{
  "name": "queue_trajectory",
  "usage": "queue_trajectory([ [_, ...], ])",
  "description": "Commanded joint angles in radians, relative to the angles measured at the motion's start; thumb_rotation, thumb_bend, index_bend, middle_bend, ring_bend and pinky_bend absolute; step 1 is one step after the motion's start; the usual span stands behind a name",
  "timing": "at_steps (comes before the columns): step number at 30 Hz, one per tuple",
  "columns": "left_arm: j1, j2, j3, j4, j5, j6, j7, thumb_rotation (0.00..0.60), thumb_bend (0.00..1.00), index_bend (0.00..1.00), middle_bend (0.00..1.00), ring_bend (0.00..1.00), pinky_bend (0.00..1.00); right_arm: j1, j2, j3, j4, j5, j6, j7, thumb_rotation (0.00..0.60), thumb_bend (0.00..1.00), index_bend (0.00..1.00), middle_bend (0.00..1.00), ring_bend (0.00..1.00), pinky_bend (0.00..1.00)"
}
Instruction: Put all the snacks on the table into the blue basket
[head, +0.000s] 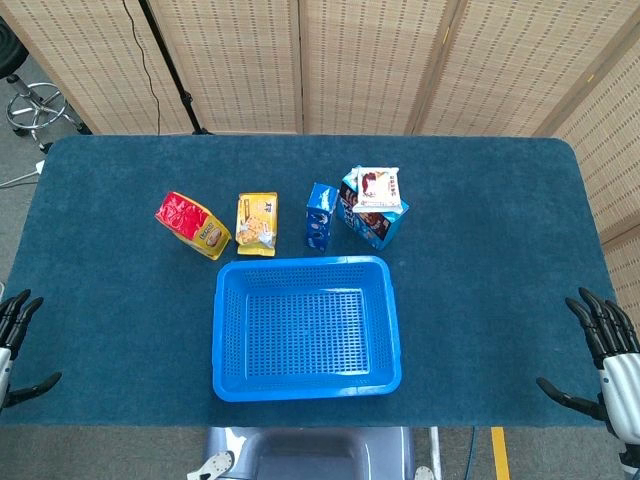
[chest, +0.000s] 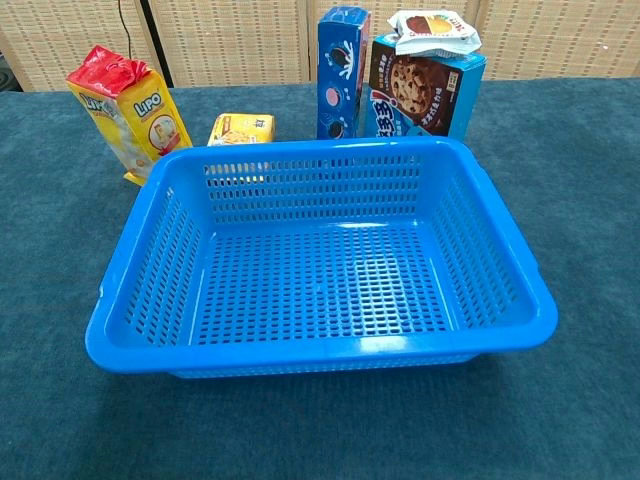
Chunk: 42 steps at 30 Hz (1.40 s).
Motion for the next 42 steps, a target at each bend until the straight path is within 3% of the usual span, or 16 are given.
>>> queue_trajectory([
  [1,0.001,0.001,-0.001,0.000,-0.004,-0.001,-0.001,0.600,0.00,0.00,0.00,0.00,0.00,0.007,-0.002,0.003,-0.001,0.010,-0.014,-0.001,0.600,0.00,0.00,0.00,0.00,0.00],
  [6,0.002,0.000,-0.003,-0.002,-0.010,-0.001,0.003,0.600,0.00,0.00,0.00,0.00,0.00,0.048,-0.013,0.044,0.009,0.084,-0.073,-0.050,0.600,0.00,0.00,0.00,0.00,0.00],
  [10,0.004,-0.004,-0.003,-0.011,-0.008,0.001,0.026,0.600,0.00,0.00,0.00,0.00,0.00,0.125,0.028,0.088,-0.021,0.142,-0.183,-0.004,0.600,0.00,0.00,0.00,0.00,0.00],
  [17,0.002,-0.020,-0.007,-0.028,-0.021,-0.009,0.086,0.600,0.00,0.00,0.00,0.00,0.00,0.328,0.128,0.206,-0.082,0.268,-0.450,0.118,0.600,0.00,0.00,0.00,0.00,0.00],
  [26,-0.003,-0.024,-0.021,-0.039,-0.050,-0.023,0.109,0.600,0.00,0.00,0.00,0.00,0.00,0.539,0.134,0.326,-0.113,0.436,-0.686,0.162,0.600,0.00,0.00,0.00,0.00,0.00],
  [33,-0.016,-0.024,-0.034,-0.038,-0.078,-0.046,0.106,0.600,0.00,0.00,0.00,0.00,0.00,0.726,0.027,0.379,-0.050,0.619,-0.814,0.025,0.600,0.00,0.00,0.00,0.00,0.00],
  [42,-0.029,-0.031,-0.048,-0.039,-0.117,-0.076,0.123,0.600,0.00,0.00,0.00,0.00,0.00,0.901,-0.207,0.363,0.169,0.766,-0.879,-0.100,0.600,0.00,0.00,0.00,0.00,0.00],
])
